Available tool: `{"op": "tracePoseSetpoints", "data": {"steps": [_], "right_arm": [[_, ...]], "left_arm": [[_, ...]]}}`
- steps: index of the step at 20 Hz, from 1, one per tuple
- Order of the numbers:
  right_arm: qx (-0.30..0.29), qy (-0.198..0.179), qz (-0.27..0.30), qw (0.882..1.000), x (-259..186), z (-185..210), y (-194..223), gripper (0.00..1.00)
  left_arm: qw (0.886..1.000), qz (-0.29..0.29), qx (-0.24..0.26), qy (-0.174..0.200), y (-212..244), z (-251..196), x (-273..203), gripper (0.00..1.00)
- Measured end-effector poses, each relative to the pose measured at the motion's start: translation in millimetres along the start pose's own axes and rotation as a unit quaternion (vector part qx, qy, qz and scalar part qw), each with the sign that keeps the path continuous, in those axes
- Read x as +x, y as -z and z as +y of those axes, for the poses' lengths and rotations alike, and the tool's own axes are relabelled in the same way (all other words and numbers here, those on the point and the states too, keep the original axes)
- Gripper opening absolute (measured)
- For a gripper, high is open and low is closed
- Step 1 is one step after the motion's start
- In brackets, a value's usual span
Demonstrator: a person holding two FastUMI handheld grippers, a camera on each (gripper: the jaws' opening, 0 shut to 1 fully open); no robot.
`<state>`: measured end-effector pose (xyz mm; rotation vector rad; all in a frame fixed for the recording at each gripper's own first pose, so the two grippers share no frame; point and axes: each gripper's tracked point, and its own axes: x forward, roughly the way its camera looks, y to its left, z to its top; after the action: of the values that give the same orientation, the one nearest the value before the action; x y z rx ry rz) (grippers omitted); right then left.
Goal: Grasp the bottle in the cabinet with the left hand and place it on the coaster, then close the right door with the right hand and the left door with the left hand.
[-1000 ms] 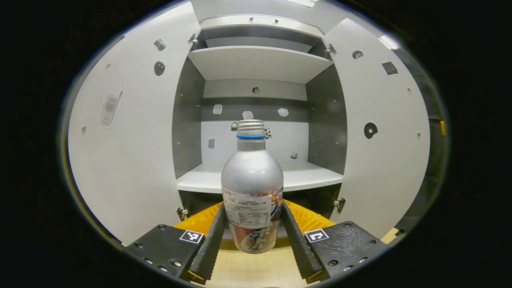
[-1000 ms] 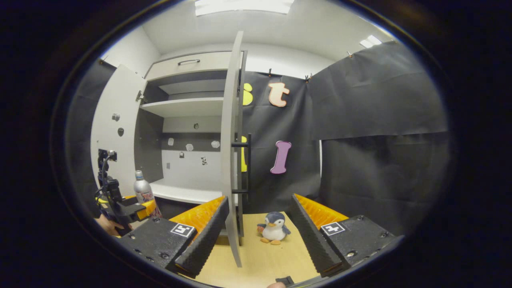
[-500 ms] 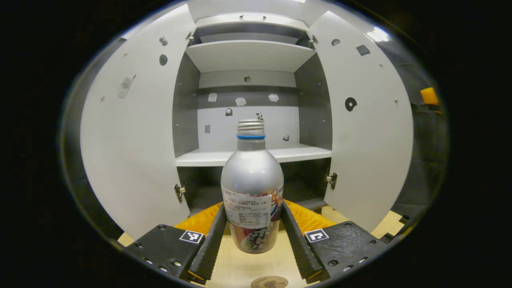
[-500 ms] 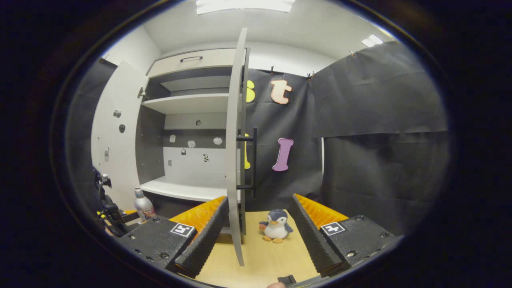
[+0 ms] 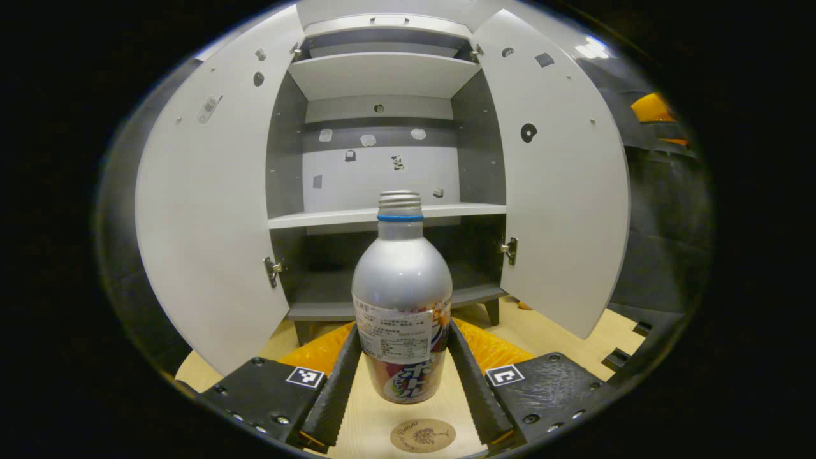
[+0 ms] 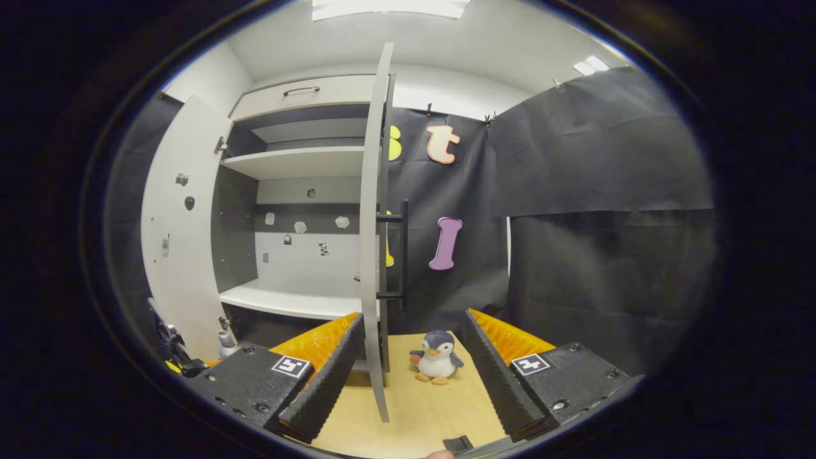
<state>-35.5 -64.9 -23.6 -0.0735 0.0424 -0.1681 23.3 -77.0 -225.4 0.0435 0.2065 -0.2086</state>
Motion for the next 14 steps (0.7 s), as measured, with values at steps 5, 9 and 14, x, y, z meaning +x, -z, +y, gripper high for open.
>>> {"op": "tracePoseSetpoints", "data": {"steps": [5,9,14], "right_arm": [[0.005,0.012,0.012,1.0,-3.6,-2.6,4.6,1.0],[-0.008,0.011,0.03,0.999,-4.5,4.7,13.1,1.0],[-0.018,0.01,0.04,0.999,-7.0,14.9,17.8,0.98]], "left_arm": [[1.0,0.018,0.012,0.005,35.1,-5.8,-4.7,0.77],[0.999,0.047,0.0,0.022,70.6,-17.8,-6.2,0.77],[0.997,0.074,-0.018,0.024,105.8,-25.0,-7.8,0.82]]}}
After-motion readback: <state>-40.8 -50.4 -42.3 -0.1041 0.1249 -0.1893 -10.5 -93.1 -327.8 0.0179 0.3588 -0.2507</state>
